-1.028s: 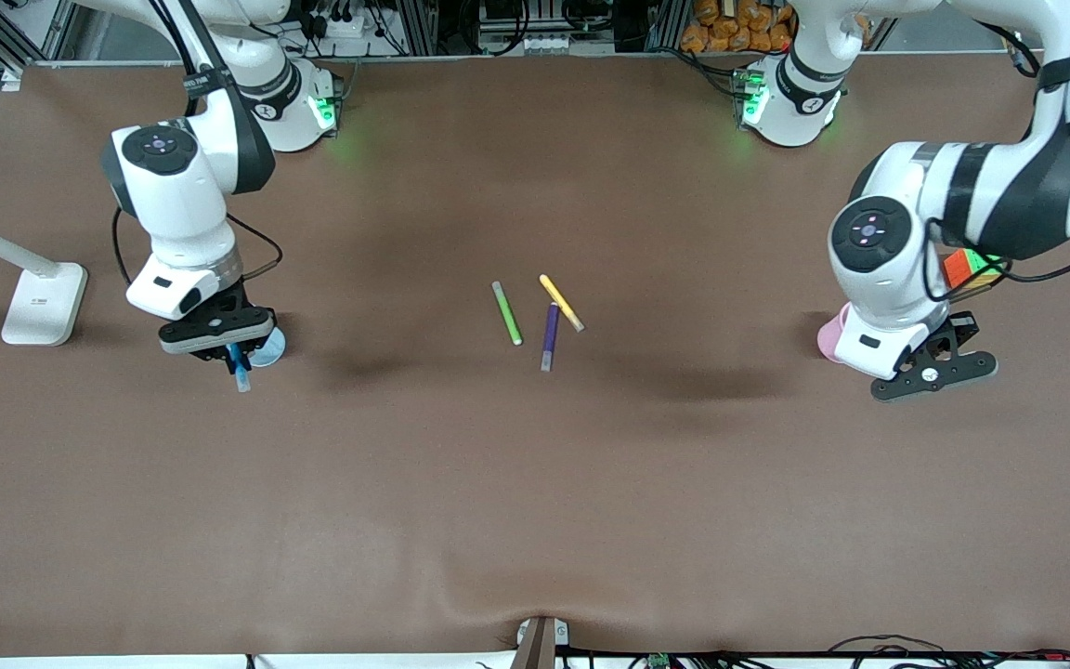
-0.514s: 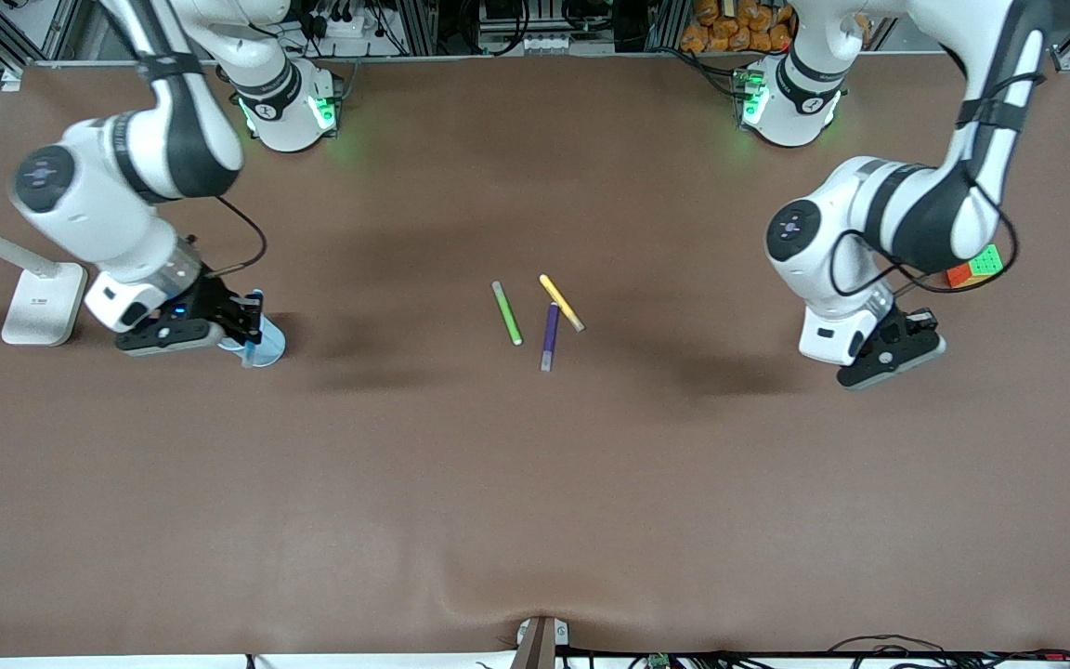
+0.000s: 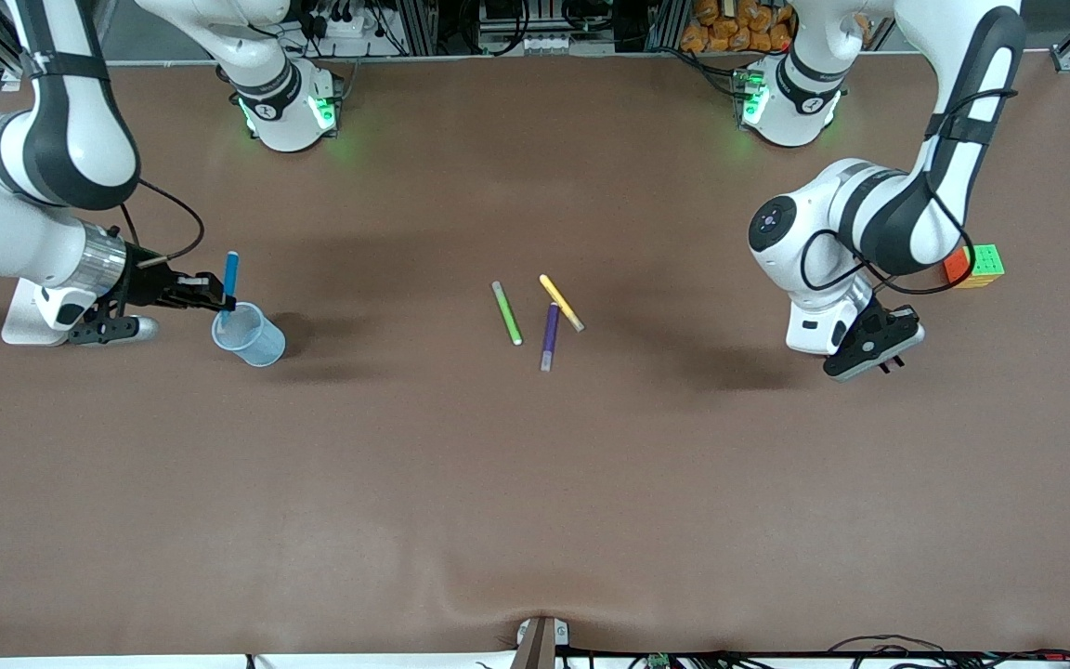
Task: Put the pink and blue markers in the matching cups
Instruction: 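Carry the blue marker over the blue cup while the left gripper drops the pink, then lower the blue marker into the blue cup and open the right gripper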
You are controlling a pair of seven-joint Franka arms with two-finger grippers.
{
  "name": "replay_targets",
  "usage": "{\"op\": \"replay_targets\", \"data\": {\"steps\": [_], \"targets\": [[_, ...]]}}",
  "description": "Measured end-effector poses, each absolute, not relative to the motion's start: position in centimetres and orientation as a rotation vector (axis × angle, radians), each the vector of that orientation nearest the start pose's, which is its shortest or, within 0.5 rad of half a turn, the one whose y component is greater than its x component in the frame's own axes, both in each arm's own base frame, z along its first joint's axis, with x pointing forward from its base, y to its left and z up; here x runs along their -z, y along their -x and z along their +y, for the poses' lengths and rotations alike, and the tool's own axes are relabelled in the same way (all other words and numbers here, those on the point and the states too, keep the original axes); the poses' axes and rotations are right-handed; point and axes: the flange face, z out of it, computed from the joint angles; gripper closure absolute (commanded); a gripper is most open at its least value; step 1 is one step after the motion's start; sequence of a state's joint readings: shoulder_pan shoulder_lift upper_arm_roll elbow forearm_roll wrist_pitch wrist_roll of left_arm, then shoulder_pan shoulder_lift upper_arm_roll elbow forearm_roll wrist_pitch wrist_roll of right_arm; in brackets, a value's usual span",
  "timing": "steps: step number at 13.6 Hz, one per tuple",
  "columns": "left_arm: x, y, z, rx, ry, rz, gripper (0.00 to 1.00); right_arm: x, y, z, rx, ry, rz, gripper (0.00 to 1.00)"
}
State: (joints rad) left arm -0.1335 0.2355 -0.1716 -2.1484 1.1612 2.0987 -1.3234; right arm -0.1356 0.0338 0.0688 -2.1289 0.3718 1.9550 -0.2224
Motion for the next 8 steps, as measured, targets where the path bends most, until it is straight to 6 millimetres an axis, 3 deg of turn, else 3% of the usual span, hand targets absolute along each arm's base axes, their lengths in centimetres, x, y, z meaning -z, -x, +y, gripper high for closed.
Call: {"op": "replay_targets", "data": {"steps": [4, 8], "targets": [[-27.2, -53.5, -11.9, 0.58, 2.289, -0.295, 1.0, -34.9, -51.6, -4.6, -0.426, 2.706, 0.112, 1.0], [-26.6, -53.2, -11.8, 0.575, 2.288, -0.305, 1.0, -30.8, -52.3, -5.4, -0.561, 2.662, 0.139, 1.0]]}}
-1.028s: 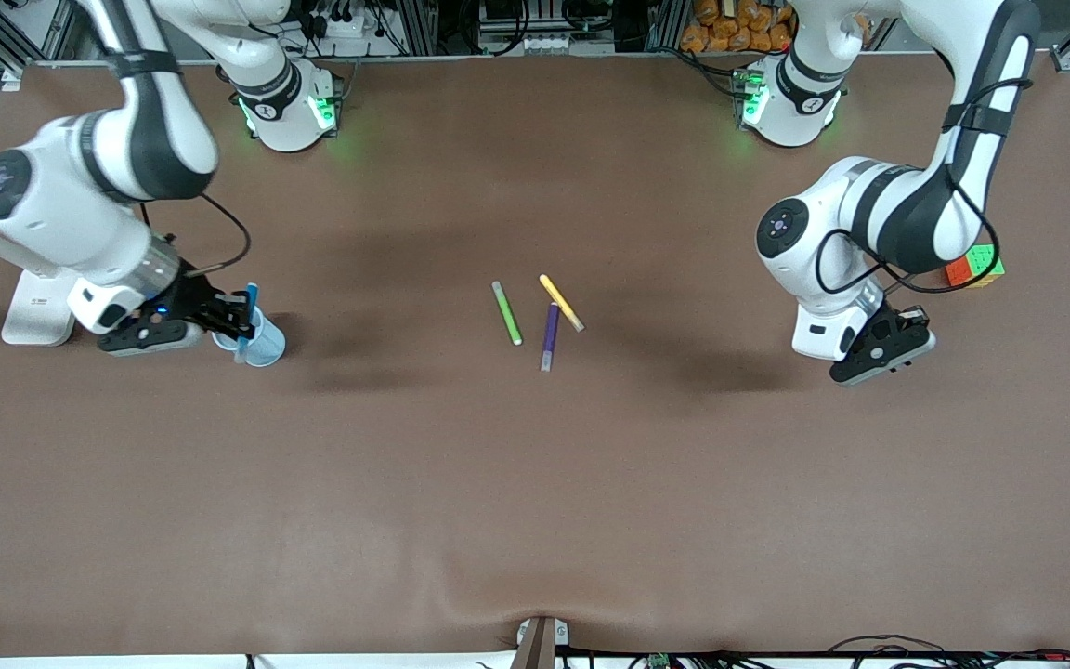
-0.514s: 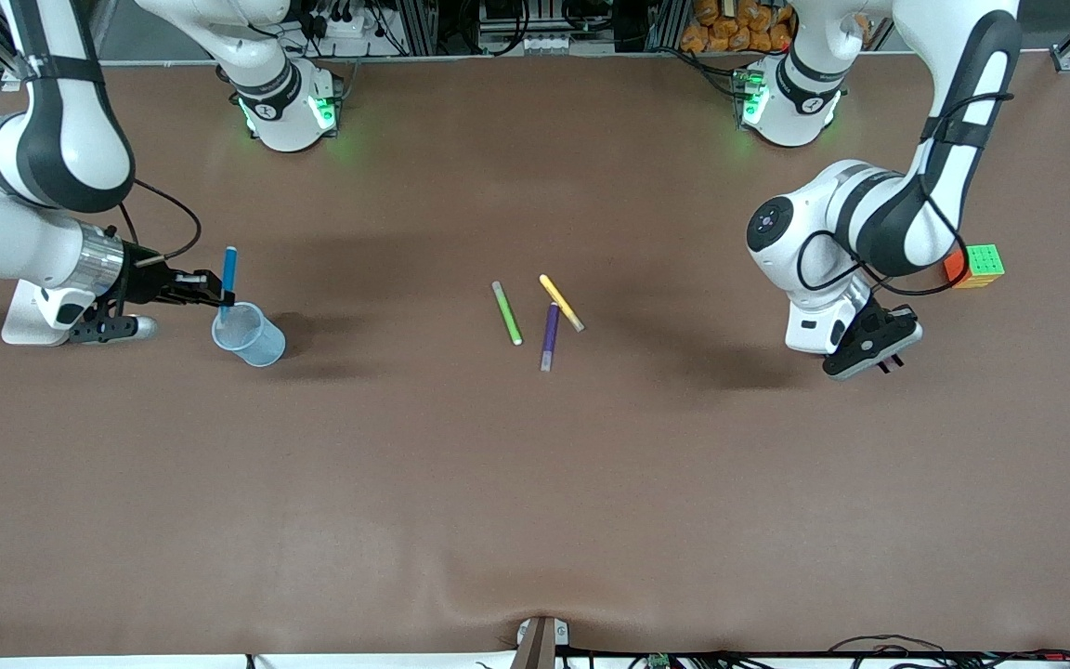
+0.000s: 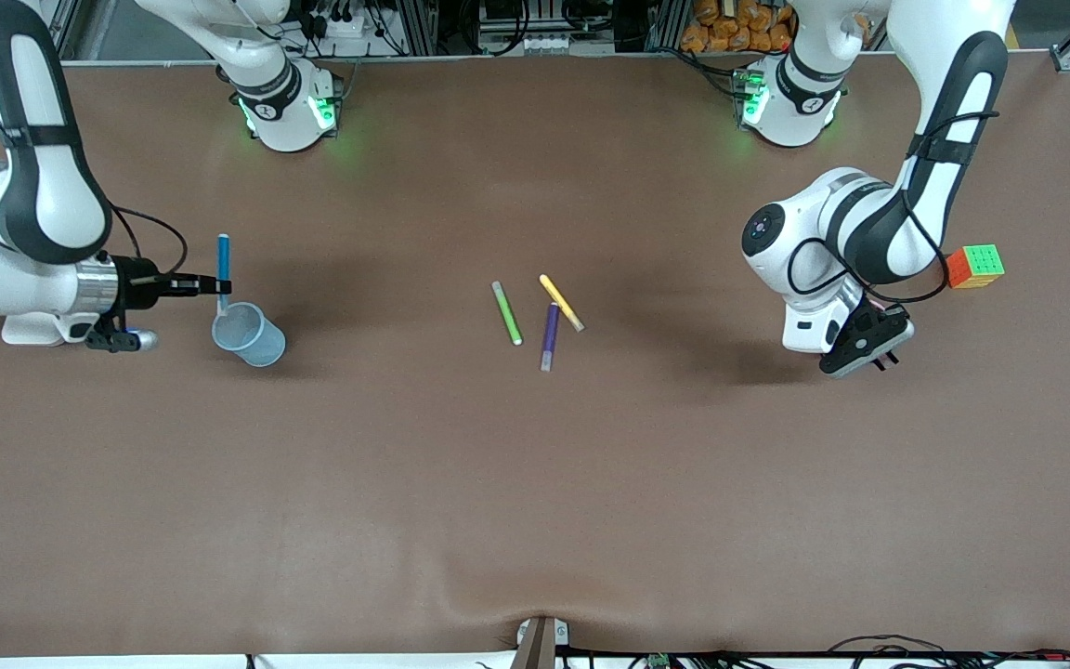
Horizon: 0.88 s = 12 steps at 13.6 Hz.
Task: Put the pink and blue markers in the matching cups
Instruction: 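Lower the blue marker into the blue cup and open the right gripper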
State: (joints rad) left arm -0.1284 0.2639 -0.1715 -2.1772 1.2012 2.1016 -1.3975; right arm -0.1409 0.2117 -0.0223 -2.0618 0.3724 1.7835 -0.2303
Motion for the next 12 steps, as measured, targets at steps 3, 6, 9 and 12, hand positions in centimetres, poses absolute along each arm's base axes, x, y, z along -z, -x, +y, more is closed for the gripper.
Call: {"op": "replay_targets", "data": {"steps": [3, 6, 9, 12], "targets": [[-25.9, -52.8, -11.7, 0.574, 2.288, -0.332, 0.86, -28.6, -53.4, -5.9, -0.627, 2.636, 0.148, 1.0], [-25.4, -52.5, -11.7, 0.571, 2.288, -0.345, 0.71, -27.4, -54.2, -7.0, -0.673, 2.611, 0.169, 1.0], [-25.2, -52.3, -11.7, 0.57, 2.288, -0.351, 0.0, -26.0, -55.1, -7.9, -0.688, 2.603, 0.186, 1.0], [-25.1, -52.2, -11.9, 0.573, 2.29, -0.347, 0.0, -24.3, -55.2, -8.0, -0.723, 2.589, 0.195, 0.92]]}}
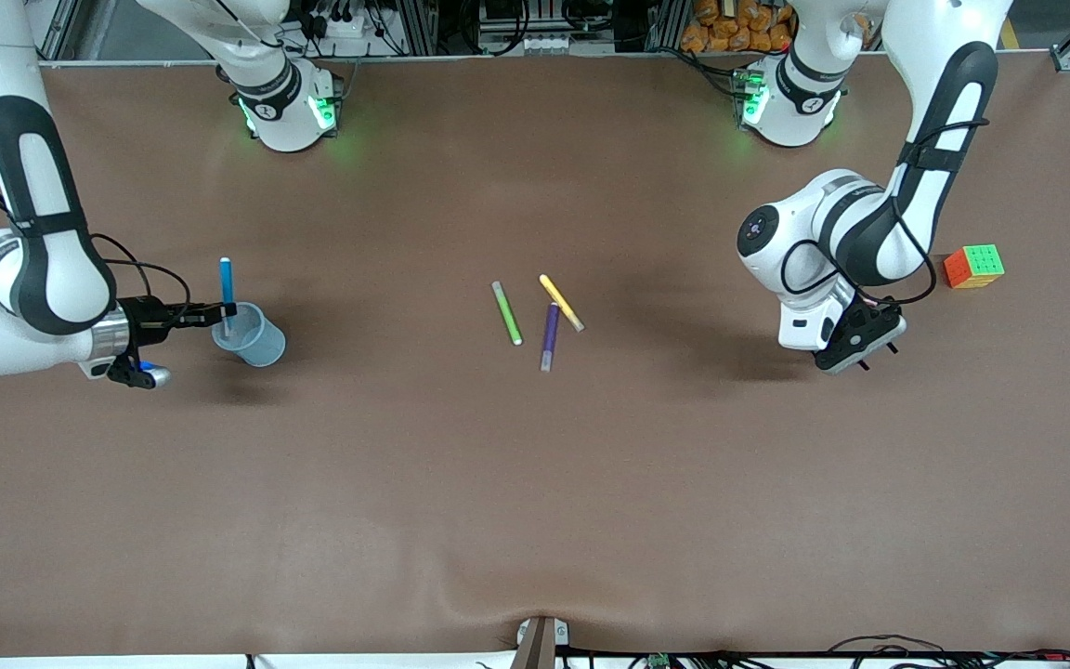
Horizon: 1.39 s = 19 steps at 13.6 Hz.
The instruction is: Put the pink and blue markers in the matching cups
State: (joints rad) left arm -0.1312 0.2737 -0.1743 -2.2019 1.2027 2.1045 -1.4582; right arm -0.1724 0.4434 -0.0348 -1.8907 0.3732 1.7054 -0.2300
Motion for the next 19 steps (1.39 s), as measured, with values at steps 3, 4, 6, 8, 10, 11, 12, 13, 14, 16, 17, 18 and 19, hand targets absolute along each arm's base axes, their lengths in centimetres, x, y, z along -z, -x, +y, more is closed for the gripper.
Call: {"op": "replay_targets", "data": {"steps": [3, 4, 6, 8, 10, 11, 12, 13, 14, 16, 17, 18, 19], "targets": [[-25.6, -52.7, -12.1, 0.59, 2.291, -0.354, 0.0, -23.7, -55.2, -8.0, -0.75, 2.577, 0.205, 0.0], [-26.0, -53.1, -12.2, 0.603, 2.292, -0.359, 0.0, -23.8, -55.3, -8.0, -0.755, 2.574, 0.209, 0.0], [-27.0, -53.9, -12.4, 0.632, 2.293, -0.371, 0.0, -24.3, -55.6, -8.0, -0.759, 2.571, 0.207, 0.0], [-28.1, -54.8, -12.7, 0.66, 2.296, -0.374, 0.0, -25.4, -56.2, -8.0, -0.757, 2.569, 0.196, 0.0], [-29.2, -55.8, -12.9, 0.672, 2.298, -0.35, 0.0, -27.2, -57.3, -8.2, -0.742, 2.571, 0.178, 0.0], [-29.7, -56.3, -12.9, 0.674, 2.299, -0.335, 0.0, -28.3, -57.9, -8.5, -0.729, 2.575, 0.172, 0.0], [-30.1, -56.8, -12.9, 0.676, 2.299, -0.321, 0.0, -29.4, -58.5, -9.0, -0.711, 2.583, 0.169, 0.0], [-30.4, -57.4, -13.0, 0.679, 2.301, -0.31, 0.0, -30.7, -59.0, -9.5, -0.69, 2.595, 0.166, 0.0], [-30.5, -57.8, -13.1, 0.679, 2.302, -0.304, 0.0, -31.9, -59.6, -9.9, -0.664, 2.613, 0.159, 0.0], [-30.5, -58.6, -13.2, 0.672, 2.304, -0.28, 0.0, -34.9, -60.6, -10.4, -0.608, 2.657, 0.135, 0.0], [-30.5, -59.0, -13.0, 0.667, 2.304, -0.272, 0.0, -36.6, -60.9, -10.5, -0.573, 2.676, 0.123, 0.0], [-30.6, -59.4, -12.7, 0.657, 2.302, -0.256, 0.0, -38.2, -61.0, -10.5, -0.539, 2.69, 0.115, 0.0], [-30.9, -59.9, -12.0, 0.642, 2.3, -0.234, 0.0, -39.9, -61.0, -10.5, -0.506, 2.706, 0.106, 0.0]]}}
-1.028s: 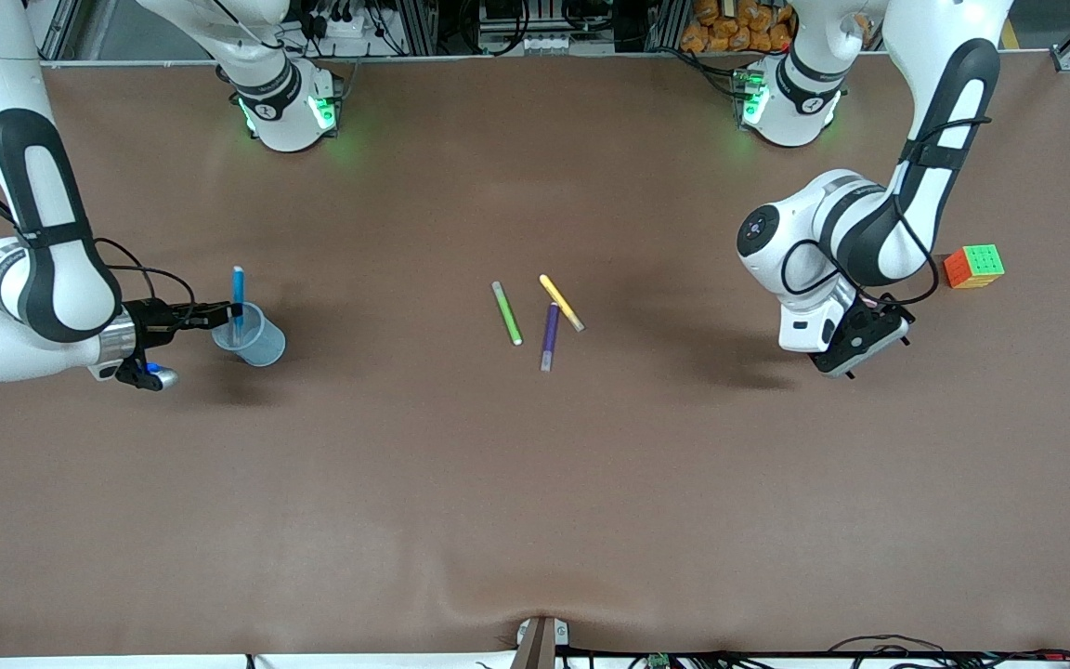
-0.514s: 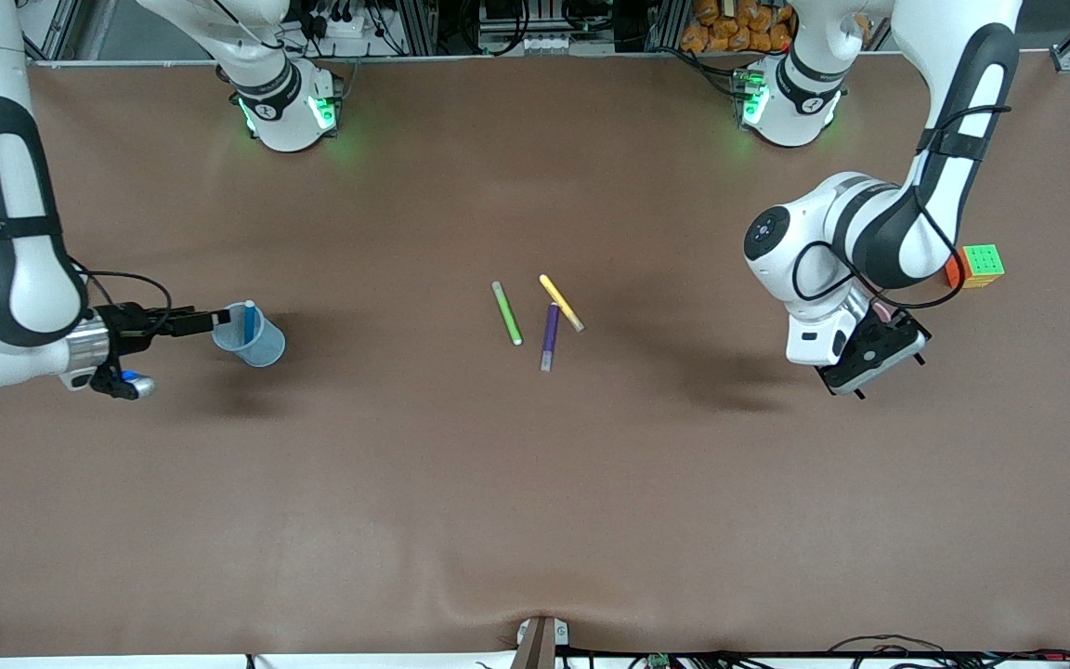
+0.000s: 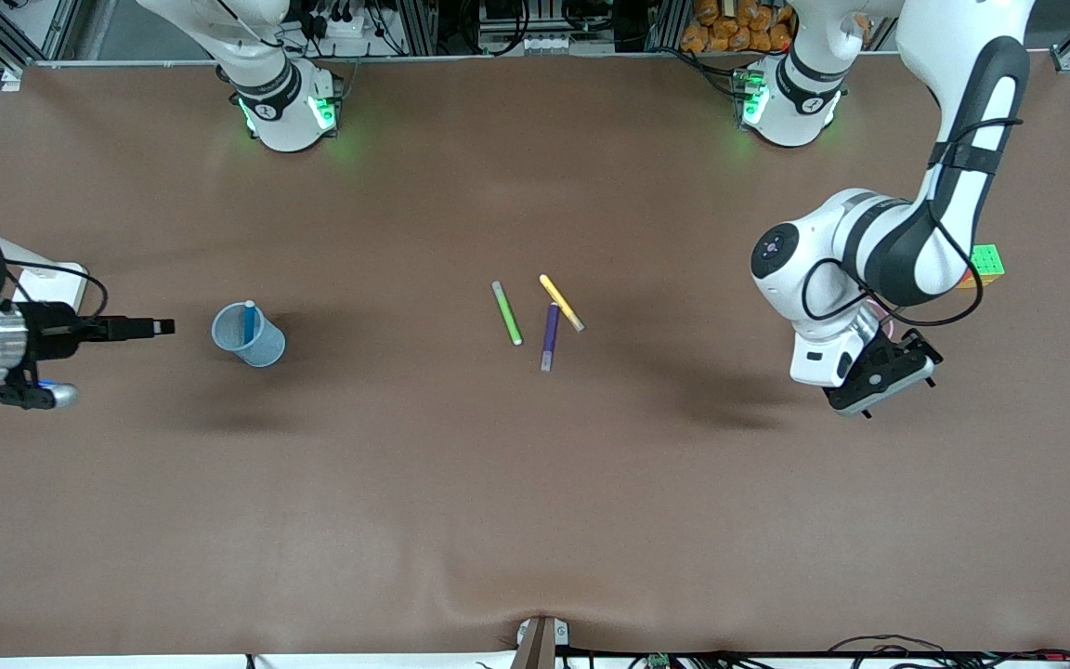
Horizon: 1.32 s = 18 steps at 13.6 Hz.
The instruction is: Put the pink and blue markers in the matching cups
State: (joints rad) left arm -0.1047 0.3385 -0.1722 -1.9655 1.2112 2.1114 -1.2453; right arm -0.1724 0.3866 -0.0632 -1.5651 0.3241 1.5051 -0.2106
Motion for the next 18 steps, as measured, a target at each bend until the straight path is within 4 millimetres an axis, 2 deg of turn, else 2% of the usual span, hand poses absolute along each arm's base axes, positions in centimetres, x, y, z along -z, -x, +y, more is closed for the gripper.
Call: {"op": "replay_targets", "data": {"steps": [2, 4, 6, 10, 12, 15, 18], "targets": [[-31.9, -61.0, -10.6, 0.604, 2.314, -0.204, 0.0, -43.3, -60.9, -10.7, -0.442, 2.763, 0.082, 0.0], [-33.6, -62.1, -10.2, 0.544, 2.367, -0.188, 0.0, -47.1, -60.7, -10.9, -0.37, 2.837, 0.054, 0.0], [-35.8, -63.2, -10.1, 0.483, 2.443, -0.166, 0.0, -50.6, -60.1, -10.8, -0.303, 2.89, 0.032, 0.0], [-40.4, -65.3, -7.2, 0.362, 2.632, -0.143, 0.0, -56.6, -58.4, -9.6, -0.181, 2.984, -0.027, 0.0], [-42.7, -65.3, -6.3, 0.32, 2.71, -0.155, 0.0, -58.2, -58.3, -8.5, -0.126, 3.008, -0.057, 0.0], [-46.9, -64.1, -6.3, 0.2, 2.798, -0.156, 0.0, -58.8, -58.7, -7.1, -0.081, 3.033, -0.06, 0.0], [-50.3, -63.3, -5.7, 0.12, 2.873, -0.06, 0.0, -59.8, -58.6, -5.1, -0.06, 3.067, -0.067, 0.0]]}}
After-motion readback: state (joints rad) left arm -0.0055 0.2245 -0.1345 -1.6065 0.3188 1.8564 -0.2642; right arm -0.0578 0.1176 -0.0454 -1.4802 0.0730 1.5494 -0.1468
